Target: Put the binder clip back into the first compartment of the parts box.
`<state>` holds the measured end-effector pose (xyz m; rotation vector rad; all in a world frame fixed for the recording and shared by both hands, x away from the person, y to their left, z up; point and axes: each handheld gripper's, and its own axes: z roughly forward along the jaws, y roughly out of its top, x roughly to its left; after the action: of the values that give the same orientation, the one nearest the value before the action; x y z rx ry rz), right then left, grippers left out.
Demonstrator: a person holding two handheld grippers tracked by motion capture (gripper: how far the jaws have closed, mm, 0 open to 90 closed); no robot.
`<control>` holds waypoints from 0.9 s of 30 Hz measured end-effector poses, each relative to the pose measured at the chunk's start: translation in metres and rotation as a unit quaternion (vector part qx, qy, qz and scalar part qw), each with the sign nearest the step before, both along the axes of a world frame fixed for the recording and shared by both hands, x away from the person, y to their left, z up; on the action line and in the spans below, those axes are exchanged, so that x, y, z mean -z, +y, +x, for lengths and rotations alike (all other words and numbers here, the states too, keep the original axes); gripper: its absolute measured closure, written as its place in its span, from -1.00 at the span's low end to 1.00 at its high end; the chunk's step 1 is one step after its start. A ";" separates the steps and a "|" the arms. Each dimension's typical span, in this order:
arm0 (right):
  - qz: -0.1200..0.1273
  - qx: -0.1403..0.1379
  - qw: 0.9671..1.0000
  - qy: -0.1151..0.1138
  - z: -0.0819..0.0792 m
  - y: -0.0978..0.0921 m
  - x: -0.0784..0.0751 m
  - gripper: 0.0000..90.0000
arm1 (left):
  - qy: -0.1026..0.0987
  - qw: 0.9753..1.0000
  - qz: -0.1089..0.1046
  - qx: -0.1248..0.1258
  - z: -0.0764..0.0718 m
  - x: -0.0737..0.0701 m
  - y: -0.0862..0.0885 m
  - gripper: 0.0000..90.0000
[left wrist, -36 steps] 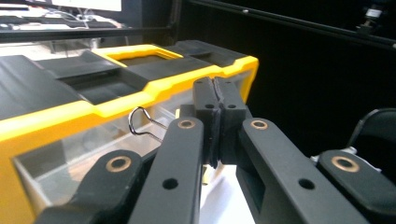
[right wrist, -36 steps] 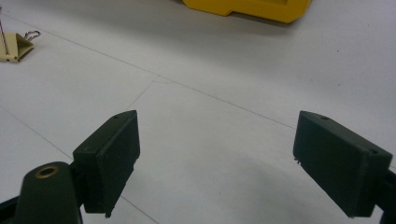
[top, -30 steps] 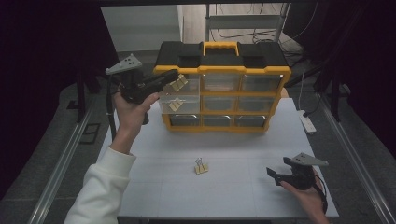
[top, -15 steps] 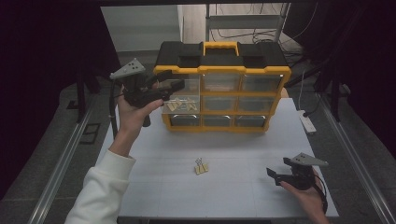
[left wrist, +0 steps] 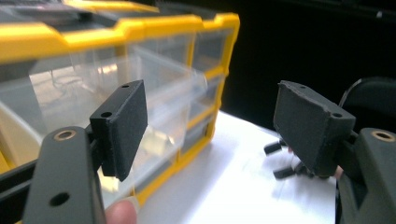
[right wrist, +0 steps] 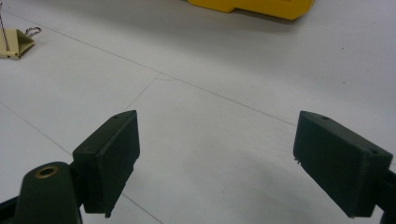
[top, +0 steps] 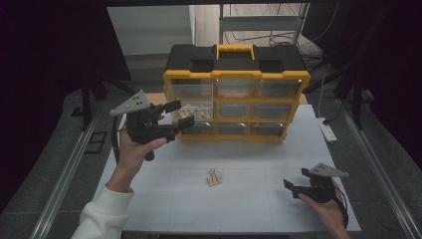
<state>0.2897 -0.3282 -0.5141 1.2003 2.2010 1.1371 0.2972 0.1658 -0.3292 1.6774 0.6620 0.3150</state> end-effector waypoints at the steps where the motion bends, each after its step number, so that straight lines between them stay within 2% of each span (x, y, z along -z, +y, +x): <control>1: 0.000 0.000 1.000 0.000 0.000 0.000 0.000 -0.68 | 0.000 1.000 0.000 0.000 0.000 0.000 0.000 -0.39; 5: 0.000 0.000 1.000 0.000 0.000 0.000 0.000 -0.68 | 0.018 1.000 0.006 0.008 -0.006 0.016 -0.002 -0.39; 7: 0.000 0.000 1.000 0.000 0.000 0.000 0.000 -0.68 | 0.027 0.999 0.021 0.007 -0.007 0.027 -0.005 -0.39; 12: -0.001 0.001 1.000 0.000 0.000 0.000 0.000 -0.68 | 0.048 0.998 0.033 0.022 -0.006 0.047 -0.012 -0.41; 21: 0.000 0.001 1.000 -0.001 0.000 0.000 0.000 -0.68 | 0.075 0.996 0.042 0.033 -0.001 0.069 -0.020 -0.41; 27: -0.001 0.000 1.000 -0.003 0.000 0.000 0.000 -0.68 | 0.100 0.993 0.058 0.037 0.001 0.085 -0.026 -0.41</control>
<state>0.2896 -0.3281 -0.5142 1.1952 2.1976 1.1372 0.2980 0.1401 -0.4144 1.8573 0.7382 0.1344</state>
